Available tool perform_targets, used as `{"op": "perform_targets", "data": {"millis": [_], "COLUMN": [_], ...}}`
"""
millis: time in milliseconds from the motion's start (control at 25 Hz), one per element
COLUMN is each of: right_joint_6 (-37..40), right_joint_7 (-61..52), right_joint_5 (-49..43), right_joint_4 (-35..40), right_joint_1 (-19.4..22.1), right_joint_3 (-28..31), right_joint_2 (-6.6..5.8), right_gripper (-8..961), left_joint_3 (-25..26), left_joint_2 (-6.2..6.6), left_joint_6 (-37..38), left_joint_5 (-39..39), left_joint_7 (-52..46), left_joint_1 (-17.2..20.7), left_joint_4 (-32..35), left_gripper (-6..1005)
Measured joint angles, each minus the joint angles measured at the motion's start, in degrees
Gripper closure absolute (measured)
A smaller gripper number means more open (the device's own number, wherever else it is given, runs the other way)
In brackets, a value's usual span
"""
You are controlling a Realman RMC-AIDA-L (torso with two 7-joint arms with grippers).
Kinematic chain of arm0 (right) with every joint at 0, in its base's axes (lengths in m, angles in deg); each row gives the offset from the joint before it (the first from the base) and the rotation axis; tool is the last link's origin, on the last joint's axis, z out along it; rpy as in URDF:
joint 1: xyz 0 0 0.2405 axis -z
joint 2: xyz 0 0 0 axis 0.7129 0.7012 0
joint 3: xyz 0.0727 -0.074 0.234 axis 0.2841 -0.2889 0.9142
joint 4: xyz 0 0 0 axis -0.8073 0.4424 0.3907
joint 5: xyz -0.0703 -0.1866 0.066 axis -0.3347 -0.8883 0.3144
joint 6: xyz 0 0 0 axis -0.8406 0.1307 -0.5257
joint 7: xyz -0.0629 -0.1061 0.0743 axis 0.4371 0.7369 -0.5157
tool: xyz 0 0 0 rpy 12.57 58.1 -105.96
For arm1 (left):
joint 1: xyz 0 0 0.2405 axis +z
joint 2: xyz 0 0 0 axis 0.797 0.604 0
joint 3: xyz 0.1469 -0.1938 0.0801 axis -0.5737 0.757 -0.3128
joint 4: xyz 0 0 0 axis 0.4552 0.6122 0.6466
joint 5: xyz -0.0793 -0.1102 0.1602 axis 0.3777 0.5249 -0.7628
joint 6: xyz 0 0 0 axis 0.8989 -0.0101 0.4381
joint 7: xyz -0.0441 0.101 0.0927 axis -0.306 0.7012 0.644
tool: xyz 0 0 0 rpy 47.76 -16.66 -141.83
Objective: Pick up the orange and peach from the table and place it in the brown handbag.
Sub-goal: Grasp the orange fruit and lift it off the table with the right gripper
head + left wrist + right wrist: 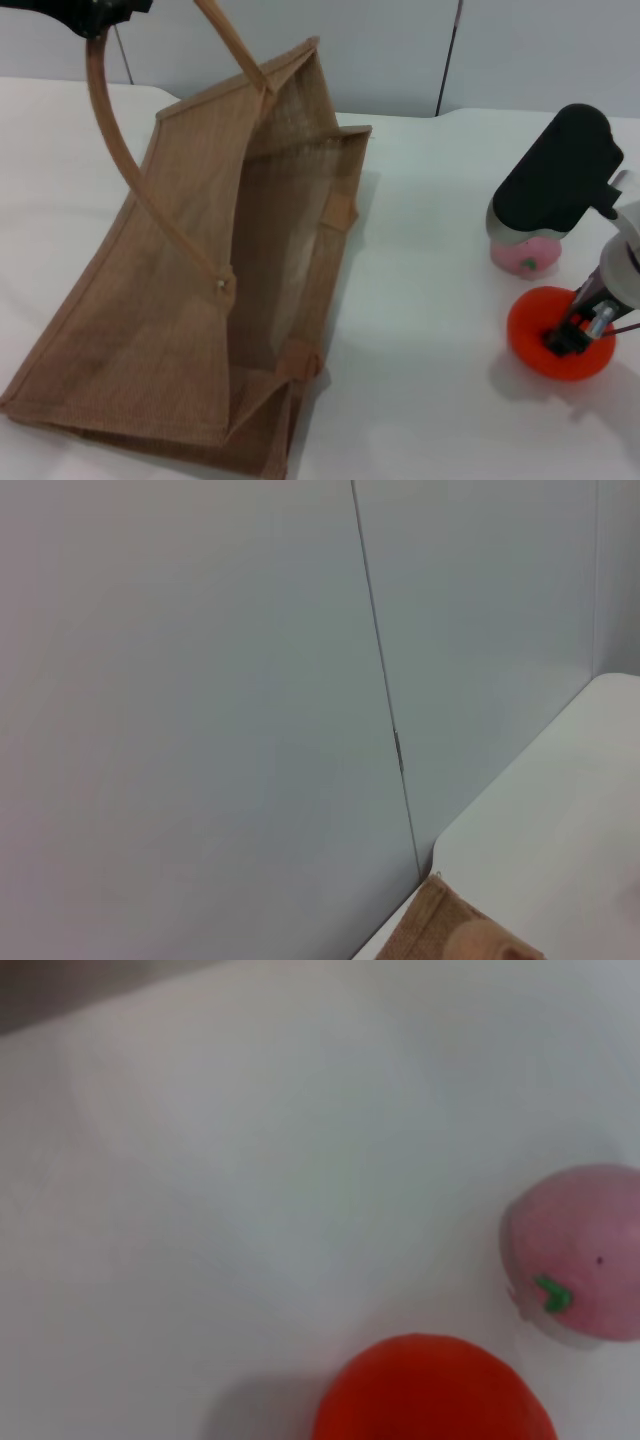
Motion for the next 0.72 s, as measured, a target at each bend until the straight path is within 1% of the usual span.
{"op": "perform_targets", "data": {"millis": [120, 280, 480, 720], "right_joint_6": [0.06, 0.10, 0.08, -0.55], "right_joint_7": [-0.01, -0.02, 0.38, 0.66], "right_joint_5": [0.02, 0.02, 0.39, 0.03], "right_joint_4": [-1.30, -1.06, 2.48, 4.36], "right_joint_1": [-0.42, -0.72, -0.54, -0.33], "right_joint_3": [0.15, 0.82, 3.42, 3.62], "right_joint_2": [0.00, 0.00, -0.06, -0.14], "right_gripper": [388, 411, 440, 489], "left_joint_3": [0.00, 0.00, 0.00, 0.00], "left_joint_2": [-0.08, -0.11, 0.04, 0.04], "left_joint_6": [0.15, 0.18, 0.22, 0.31], "left_joint_5": [0.00, 0.00, 0.00, 0.00], "left_joint_7": [0.17, 0.22, 0.23, 0.24], "left_joint_1": [-0.02, 0.03, 0.19, 0.22], "left_joint_4": [-0.07, -0.15, 0.00, 0.09], "left_gripper": [879, 879, 878, 878]}}
